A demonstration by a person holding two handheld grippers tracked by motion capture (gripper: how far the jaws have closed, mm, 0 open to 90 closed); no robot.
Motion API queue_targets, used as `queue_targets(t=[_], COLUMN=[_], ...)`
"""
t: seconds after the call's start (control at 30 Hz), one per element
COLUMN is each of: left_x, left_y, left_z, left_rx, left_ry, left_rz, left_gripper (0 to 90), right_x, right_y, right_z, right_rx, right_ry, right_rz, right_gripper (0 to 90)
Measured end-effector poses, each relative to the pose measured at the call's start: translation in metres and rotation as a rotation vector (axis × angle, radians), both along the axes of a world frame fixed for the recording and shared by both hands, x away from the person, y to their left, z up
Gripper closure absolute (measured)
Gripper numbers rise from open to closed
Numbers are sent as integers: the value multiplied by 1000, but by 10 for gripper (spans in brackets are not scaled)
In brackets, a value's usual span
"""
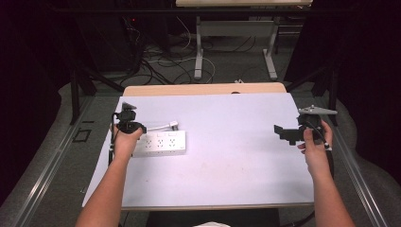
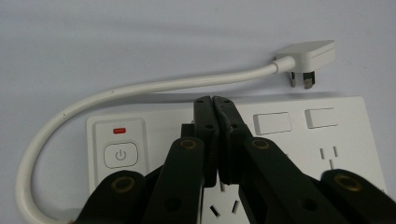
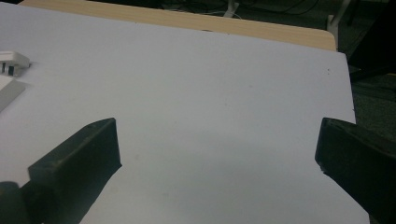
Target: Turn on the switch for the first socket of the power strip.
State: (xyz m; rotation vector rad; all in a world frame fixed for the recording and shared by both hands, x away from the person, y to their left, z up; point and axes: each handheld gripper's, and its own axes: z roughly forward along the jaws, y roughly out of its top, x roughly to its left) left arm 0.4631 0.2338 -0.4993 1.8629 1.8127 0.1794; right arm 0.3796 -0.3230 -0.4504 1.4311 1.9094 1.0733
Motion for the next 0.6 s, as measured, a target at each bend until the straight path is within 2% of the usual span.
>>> queue_targets(t=[0.2,0.27,0.33,0.37,0.5,0.6], left_x=[2,2,2,2,2,2], left_y=[0,0,1,2,4,5], left_z=[-3,-5,-6,-9,-12,-14], left_rx=[6,0,7,2,0,-12], left_ry=[24,12,30,20,44,28], left_rz=[-6,4,1,7,2,7], left_gripper=[890,890,890,890,890,890], right_x=[0,0,0,0,0,0], right_y=[0,0,0,0,0,1], right_z=[0,-1,0,0,0,-1], right_rx=[-2,0,-1,-1,-1,-3], right_ry=[0,-2,6,6,6,8], right_rz=[1,0,5,5,6,8], right_gripper=[0,0,0,0,0,0])
